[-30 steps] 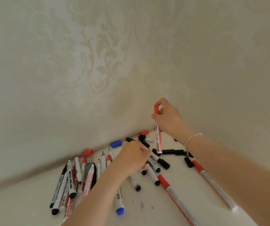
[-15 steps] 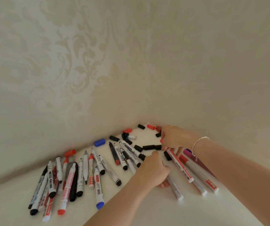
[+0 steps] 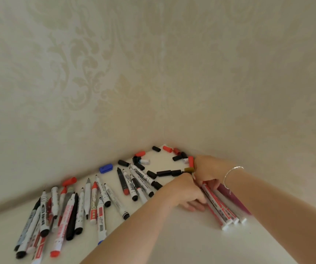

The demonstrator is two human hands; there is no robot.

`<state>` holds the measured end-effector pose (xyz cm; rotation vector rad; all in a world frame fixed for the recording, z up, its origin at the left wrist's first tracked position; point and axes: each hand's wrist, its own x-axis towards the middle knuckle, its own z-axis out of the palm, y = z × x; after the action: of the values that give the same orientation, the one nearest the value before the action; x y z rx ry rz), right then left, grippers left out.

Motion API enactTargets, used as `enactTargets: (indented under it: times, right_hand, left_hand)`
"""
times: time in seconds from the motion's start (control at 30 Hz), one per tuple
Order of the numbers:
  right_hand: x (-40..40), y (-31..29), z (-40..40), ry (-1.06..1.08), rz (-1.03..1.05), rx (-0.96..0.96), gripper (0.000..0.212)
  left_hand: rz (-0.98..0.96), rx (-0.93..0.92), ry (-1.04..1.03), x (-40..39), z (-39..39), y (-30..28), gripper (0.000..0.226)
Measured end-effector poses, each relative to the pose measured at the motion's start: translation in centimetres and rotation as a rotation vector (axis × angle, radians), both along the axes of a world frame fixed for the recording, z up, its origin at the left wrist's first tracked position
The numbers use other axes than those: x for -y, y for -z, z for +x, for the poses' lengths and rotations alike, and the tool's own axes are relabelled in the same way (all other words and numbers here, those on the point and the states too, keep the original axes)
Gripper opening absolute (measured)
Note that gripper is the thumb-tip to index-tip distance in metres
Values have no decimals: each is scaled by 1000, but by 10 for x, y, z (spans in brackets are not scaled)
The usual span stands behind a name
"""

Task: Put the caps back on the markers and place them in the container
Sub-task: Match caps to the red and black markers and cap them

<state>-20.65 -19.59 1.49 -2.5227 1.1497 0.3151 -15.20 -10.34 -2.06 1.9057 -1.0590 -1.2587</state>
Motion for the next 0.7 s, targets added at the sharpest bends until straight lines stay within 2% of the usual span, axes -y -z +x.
enactTargets:
  times: [0.07, 0.2, 0.33, 0.43, 0.57, 0.7]
  right_hand:
    - [4, 2, -2, 10, 59, -60, 42]
    - [11, 3, -7, -11, 39, -110, 38]
    - [20, 4, -10, 40, 138, -56, 21]
    - [20, 3, -10, 68, 190, -42, 28]
    - [24, 1, -11, 60, 213, -85, 34]
    - [24, 6, -16, 29, 158, -99, 28]
  left_hand:
    - [14, -42, 20, 0, -2, 3, 13]
    - [10, -7, 6, 6, -2, 7, 10]
    - [-43, 52, -9, 8, -1, 7, 33]
    - [-119, 200, 3, 6, -10, 12, 19]
    - [-254, 422, -14, 4, -20, 24, 35]
    - [-232, 376, 56, -4, -14, 21, 35]
